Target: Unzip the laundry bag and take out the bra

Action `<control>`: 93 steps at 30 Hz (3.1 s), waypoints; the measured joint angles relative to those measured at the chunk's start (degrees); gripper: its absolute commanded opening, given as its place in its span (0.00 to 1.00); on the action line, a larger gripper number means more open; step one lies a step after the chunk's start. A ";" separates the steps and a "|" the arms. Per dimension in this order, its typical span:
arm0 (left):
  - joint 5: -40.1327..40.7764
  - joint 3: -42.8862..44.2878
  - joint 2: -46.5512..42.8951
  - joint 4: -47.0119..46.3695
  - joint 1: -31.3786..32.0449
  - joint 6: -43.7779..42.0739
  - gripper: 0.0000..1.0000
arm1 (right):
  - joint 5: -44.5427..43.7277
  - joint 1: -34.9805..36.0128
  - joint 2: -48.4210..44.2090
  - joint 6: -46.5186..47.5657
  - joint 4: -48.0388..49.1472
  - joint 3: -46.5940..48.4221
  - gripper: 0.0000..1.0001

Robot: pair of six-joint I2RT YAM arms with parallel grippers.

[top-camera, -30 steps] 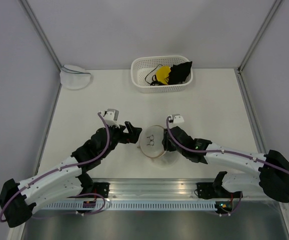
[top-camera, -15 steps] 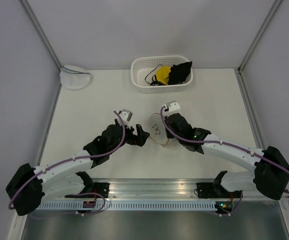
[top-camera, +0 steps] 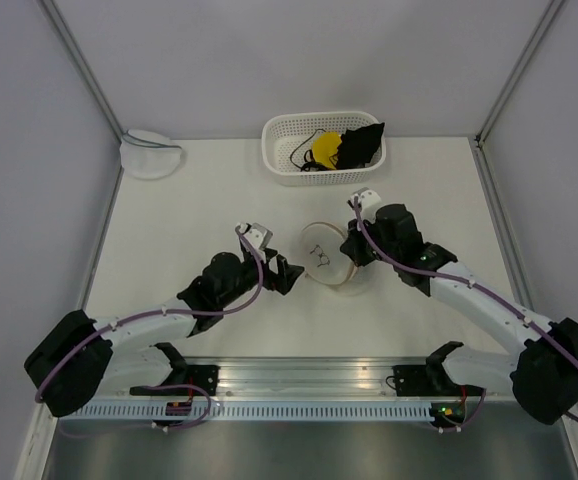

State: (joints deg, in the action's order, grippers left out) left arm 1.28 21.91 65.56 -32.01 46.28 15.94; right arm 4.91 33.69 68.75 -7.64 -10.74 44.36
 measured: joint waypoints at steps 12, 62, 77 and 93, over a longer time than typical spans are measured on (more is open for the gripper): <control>-21.73 -0.11 -0.48 -7.39 -7.56 -0.55 0.91 | 27.58 -7.74 -5.42 -0.22 -2.62 2.25 0.00; -17.07 1.92 7.80 -7.78 -14.91 28.52 0.02 | 4.70 -8.81 -14.03 -9.75 -2.43 0.61 0.70; 7.85 2.89 8.72 -10.27 -6.80 45.72 0.02 | 4.31 8.11 -2.67 -18.34 9.31 -4.22 0.59; 8.20 4.26 10.88 -8.50 -4.57 48.28 0.02 | 5.53 10.43 7.21 -20.02 13.44 0.02 0.37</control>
State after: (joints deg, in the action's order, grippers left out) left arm 9.47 26.17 76.44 -40.51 41.71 64.23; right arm 10.44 44.12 75.96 -27.66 2.70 44.38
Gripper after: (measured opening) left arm 0.062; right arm 0.467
